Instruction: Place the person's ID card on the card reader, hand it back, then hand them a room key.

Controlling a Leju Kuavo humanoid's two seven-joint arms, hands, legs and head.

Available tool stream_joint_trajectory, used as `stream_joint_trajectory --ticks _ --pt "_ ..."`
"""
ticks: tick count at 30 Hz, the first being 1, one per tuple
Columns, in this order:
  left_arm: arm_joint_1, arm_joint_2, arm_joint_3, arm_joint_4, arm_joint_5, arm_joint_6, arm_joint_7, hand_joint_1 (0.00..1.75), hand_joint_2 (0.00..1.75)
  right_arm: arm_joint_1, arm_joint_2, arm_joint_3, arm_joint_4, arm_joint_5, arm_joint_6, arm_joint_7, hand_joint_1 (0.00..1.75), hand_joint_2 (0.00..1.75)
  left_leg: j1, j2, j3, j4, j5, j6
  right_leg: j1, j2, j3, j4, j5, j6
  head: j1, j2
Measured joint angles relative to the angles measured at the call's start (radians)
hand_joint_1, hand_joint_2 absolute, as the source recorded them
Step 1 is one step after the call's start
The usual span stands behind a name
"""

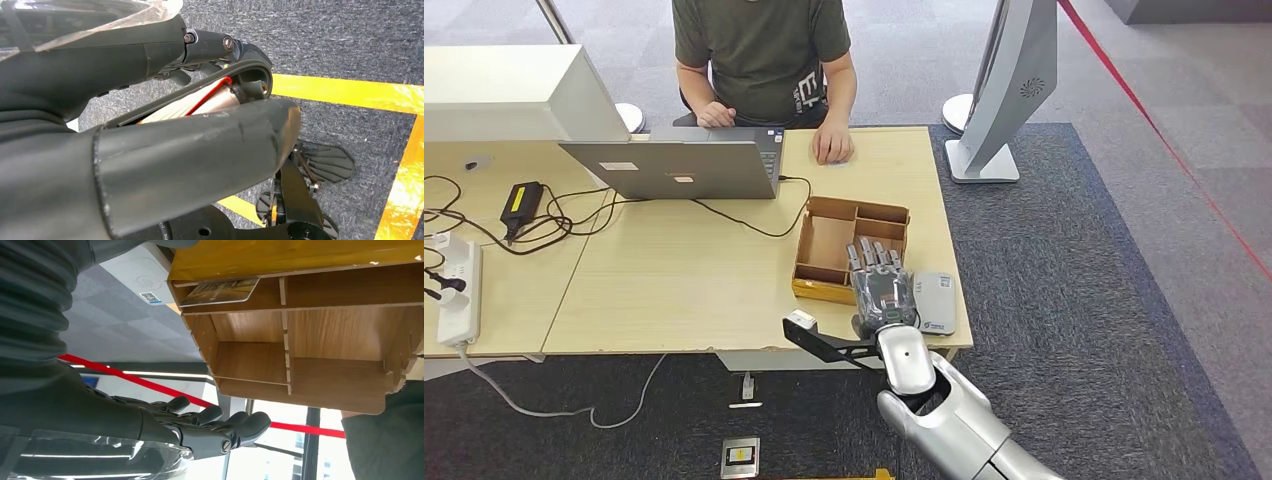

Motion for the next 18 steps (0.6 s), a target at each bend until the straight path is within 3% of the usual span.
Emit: stream_joint_trajectory --ticks 18 --pt "0.000 -0.002 0.000 0.000 0.021 0.021 -0.003 0.00 0.00 -0.050 0.030 -0.006 0.142 0.017 -0.020 -0.017 0.00 1.75 0.000 0.000 0.000 0.000 0.000 0.000 0.000 0.000 0.000 0.000 0.000 0.000 0.000 0.000"
